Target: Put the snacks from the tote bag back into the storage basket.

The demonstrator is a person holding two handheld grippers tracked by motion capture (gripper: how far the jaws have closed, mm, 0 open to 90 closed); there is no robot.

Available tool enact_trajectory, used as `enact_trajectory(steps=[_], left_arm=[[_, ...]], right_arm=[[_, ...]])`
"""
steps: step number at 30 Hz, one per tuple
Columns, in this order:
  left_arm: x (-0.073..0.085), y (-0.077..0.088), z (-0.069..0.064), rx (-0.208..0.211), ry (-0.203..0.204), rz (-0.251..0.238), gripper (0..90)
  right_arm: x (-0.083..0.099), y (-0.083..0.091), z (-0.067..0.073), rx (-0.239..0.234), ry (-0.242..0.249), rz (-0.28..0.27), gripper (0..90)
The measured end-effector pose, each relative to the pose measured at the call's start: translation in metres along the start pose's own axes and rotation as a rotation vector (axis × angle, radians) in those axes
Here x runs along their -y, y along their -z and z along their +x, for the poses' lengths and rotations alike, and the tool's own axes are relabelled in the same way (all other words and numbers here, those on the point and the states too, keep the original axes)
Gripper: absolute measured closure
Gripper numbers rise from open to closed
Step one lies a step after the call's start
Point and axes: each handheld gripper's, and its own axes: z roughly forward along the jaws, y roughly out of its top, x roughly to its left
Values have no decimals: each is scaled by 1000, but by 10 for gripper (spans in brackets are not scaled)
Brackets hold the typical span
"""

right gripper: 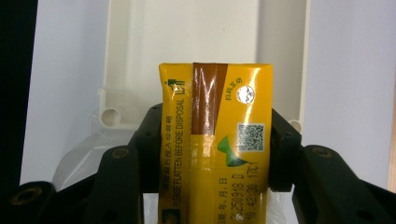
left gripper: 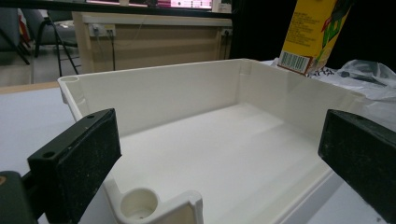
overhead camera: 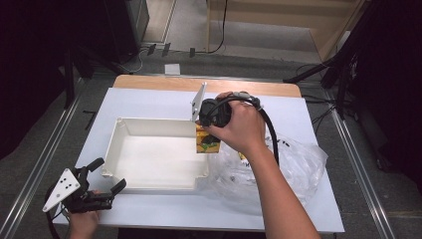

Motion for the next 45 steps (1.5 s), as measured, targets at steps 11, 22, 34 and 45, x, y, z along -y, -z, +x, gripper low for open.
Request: enact_trajectory(steps=[11,22,34,45], left_arm=[[0,0,0,2,1,4,0],[0,0,0,5,1,-1,0],[0,0,0,7,3,2,0],[0,-1,0,8,3,2,0]], right_arm=[[-11,-5,-1,-14,6,4,527],[-22,-8,-3,-17,13,4,528],[-30,-18,-5,-27,23,6,528],[-33,-23,-4,-27,18,11,527]])
